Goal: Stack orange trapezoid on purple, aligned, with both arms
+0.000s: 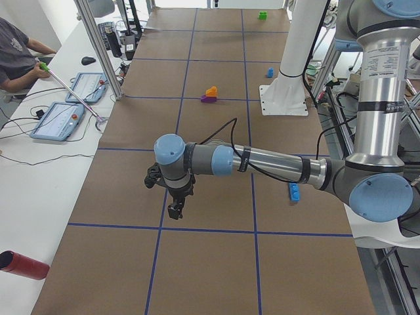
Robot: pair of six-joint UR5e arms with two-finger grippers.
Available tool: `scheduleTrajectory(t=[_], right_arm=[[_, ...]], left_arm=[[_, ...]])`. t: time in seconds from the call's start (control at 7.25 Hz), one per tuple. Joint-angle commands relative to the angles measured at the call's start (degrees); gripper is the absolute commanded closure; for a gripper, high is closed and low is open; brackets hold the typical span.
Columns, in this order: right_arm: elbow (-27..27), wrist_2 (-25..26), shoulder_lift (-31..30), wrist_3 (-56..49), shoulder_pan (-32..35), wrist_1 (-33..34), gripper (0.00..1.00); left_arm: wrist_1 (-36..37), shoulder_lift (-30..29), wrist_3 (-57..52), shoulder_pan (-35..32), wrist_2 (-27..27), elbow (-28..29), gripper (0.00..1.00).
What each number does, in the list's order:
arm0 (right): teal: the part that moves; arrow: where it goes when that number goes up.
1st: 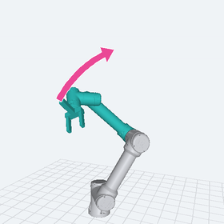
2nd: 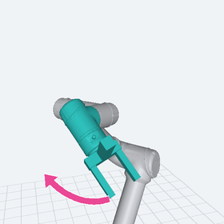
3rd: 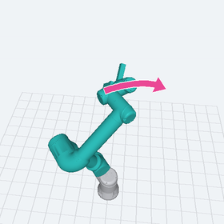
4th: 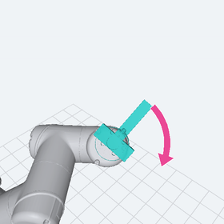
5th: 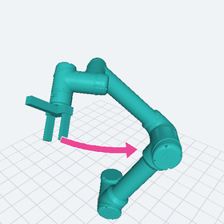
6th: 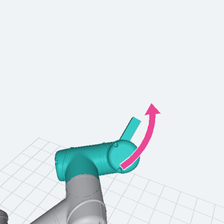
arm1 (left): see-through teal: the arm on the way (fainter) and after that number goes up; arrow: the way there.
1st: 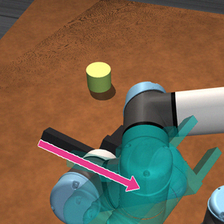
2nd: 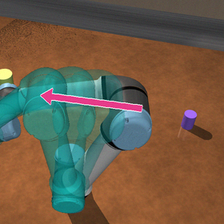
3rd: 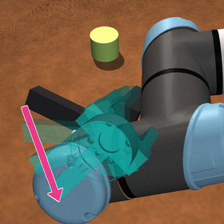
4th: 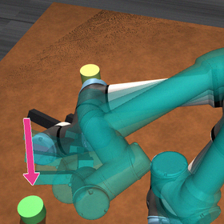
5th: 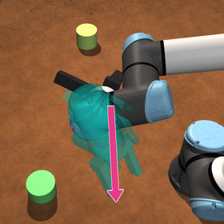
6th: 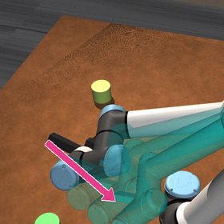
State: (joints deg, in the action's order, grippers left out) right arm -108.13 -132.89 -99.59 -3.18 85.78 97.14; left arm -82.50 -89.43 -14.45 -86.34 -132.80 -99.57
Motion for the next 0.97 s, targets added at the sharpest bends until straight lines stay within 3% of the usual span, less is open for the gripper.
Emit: scheduleTrajectory(t=[0.0,0.83], right_arm=[[0.0,0.0,0.0,-0.1,0.0,0.0,0.0],[-0.2,-0.1,0.0,0.0,0.0,0.0,0.0]], left_arm=[[0.0,0.3,0.0,-0.2,0.0,0.1,0.0],[-0.1,1.5,-0.1,-0.7,0.1,0.0,0.0]])
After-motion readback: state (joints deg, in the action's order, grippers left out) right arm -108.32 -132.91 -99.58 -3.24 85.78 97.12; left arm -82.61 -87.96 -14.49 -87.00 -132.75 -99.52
